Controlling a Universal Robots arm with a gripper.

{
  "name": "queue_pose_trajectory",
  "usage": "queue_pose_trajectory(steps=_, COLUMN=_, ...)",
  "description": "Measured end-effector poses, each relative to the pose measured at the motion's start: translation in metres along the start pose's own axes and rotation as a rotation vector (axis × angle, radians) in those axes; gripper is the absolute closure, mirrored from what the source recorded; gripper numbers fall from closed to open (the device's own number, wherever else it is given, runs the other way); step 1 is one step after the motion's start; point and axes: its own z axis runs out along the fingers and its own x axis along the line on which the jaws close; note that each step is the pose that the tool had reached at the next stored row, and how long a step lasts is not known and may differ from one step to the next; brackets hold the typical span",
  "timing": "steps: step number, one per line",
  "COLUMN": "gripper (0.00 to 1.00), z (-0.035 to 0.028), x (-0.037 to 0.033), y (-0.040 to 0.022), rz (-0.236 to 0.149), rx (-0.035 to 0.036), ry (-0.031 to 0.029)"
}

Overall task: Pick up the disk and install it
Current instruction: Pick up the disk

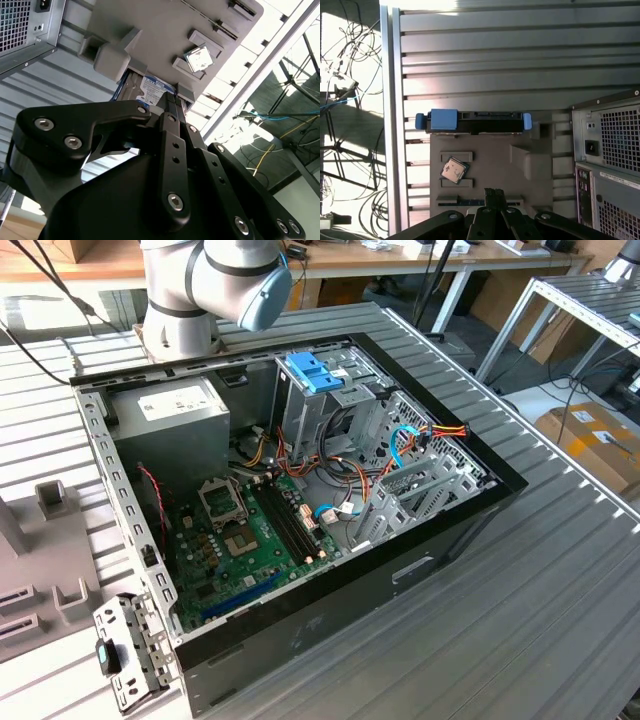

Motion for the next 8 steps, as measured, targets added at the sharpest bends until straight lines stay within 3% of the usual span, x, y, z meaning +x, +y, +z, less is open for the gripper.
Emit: queue_pose_trajectory(steps=8, gripper=0.89, z=0.0000, x=0.0000, y=0.0000, rz=-0.031, rx=-0.0007, ry=0.0014)
